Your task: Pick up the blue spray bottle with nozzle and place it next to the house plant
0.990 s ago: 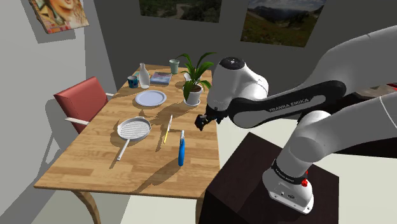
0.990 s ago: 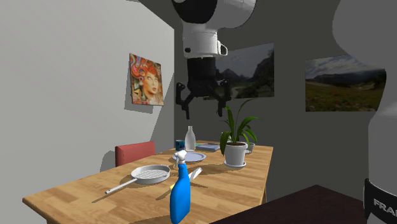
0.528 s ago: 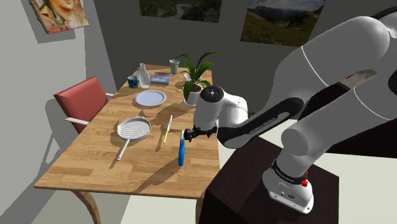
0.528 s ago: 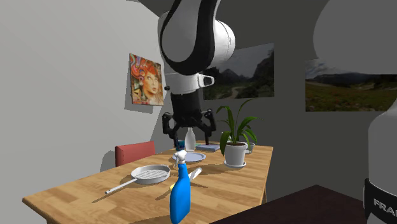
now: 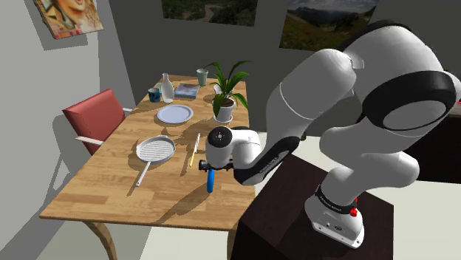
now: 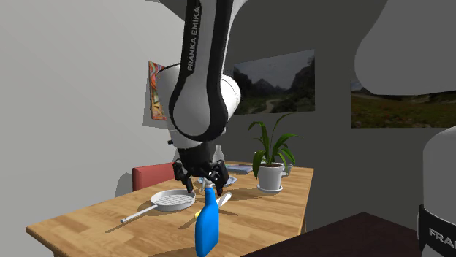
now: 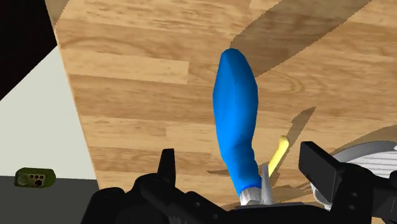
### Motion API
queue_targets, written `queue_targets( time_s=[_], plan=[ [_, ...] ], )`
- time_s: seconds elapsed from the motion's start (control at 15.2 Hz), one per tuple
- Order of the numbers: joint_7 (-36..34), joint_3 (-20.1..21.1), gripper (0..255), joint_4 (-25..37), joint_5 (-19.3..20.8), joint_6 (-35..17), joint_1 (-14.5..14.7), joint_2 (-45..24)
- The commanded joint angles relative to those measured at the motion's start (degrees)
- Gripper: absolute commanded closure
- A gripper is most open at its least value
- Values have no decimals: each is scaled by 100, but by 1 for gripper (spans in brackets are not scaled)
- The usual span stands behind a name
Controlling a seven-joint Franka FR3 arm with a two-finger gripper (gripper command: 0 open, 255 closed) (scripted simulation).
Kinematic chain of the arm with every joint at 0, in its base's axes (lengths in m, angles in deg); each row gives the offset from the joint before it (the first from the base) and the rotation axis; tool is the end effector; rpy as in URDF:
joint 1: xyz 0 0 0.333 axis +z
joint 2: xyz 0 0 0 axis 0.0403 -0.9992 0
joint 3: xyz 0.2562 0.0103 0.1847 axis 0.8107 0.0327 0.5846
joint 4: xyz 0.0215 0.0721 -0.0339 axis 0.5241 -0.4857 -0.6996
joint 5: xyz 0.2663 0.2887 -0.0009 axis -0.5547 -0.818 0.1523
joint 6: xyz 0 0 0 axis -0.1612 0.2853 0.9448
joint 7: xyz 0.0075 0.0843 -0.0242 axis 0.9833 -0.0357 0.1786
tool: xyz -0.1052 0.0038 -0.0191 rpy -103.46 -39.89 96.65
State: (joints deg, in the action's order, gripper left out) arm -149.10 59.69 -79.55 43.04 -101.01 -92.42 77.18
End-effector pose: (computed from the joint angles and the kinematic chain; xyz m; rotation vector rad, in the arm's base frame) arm 0.4068 0.2066 0.2001 2.6625 -1.1310 0.5711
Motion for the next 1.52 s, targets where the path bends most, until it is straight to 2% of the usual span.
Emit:
queue_targets(
  time_s=[0.0, 0.2, 0.66, 1.19, 1.25, 1.45],
  plan=[
    [-98, 818, 0, 337, -530, -182, -738, 590],
    [-356, 1438, 0, 891, -954, -264, -1342, 1321],
    [-265, 1907, 0, 1101, -1086, -680, -1952, 1819],
    [-260, 1941, 0, 1121, -1094, -711, -1998, 1860],
    [-260, 1941, 255, 1121, -1094, -711, -1998, 1860],
    [-260, 1941, 255, 1121, -1094, -711, -1998, 1860]
  ],
)
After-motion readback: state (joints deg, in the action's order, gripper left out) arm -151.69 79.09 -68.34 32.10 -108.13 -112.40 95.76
